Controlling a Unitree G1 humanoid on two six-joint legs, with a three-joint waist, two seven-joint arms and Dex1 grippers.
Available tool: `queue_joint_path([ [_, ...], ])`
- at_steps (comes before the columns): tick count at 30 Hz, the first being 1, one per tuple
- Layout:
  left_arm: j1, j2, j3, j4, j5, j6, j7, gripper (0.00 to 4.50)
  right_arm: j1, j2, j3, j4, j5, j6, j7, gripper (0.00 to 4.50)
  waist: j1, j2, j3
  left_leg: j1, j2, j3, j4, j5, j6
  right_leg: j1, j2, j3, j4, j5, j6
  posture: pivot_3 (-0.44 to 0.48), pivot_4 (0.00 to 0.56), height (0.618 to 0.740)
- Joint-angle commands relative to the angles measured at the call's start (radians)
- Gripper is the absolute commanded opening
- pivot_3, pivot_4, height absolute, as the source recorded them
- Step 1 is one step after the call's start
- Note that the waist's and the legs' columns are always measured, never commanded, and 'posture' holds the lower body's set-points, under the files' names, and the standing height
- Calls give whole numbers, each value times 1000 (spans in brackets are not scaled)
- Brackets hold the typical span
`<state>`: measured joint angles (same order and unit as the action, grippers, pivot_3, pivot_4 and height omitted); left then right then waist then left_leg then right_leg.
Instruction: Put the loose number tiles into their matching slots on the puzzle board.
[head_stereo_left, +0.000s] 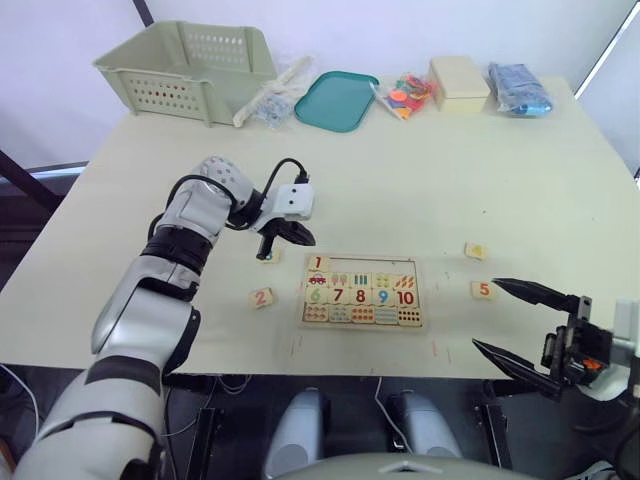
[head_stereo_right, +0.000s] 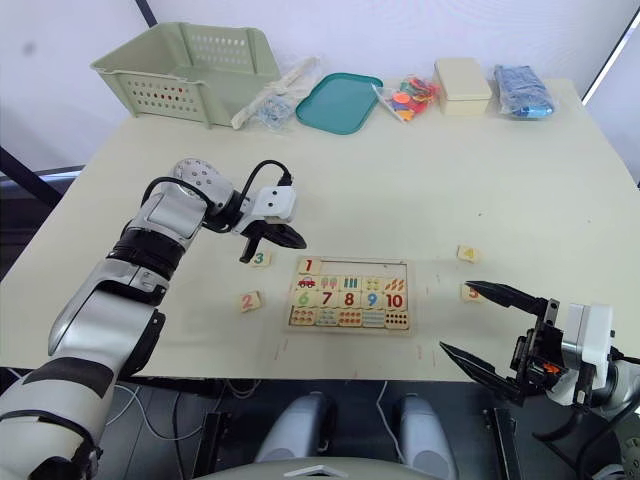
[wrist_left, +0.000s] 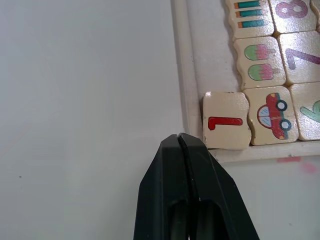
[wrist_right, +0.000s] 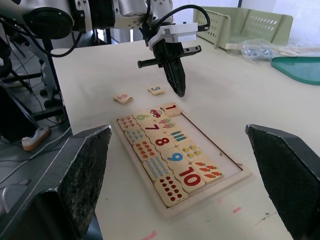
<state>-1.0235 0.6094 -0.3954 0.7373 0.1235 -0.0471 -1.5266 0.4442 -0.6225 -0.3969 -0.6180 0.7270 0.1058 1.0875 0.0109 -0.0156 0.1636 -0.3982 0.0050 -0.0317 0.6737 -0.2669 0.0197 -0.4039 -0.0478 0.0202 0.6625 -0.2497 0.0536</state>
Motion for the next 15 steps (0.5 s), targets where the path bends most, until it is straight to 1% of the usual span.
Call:
queue_joint_path([
  [1,-8,21,10,-22,4,-5,-26,23,3,0,-5,-17,9,-16,2,4500,0,0,0,0,0,0,0,0,0,0,0,0,0,0,0,0,150,740],
  [15,20,40,2,-64,16,8,-66,23,4,0,-2,-23,10,-13,-1,4500,0,0,0,0,0,0,0,0,0,0,0,0,0,0,0,0,150,740],
])
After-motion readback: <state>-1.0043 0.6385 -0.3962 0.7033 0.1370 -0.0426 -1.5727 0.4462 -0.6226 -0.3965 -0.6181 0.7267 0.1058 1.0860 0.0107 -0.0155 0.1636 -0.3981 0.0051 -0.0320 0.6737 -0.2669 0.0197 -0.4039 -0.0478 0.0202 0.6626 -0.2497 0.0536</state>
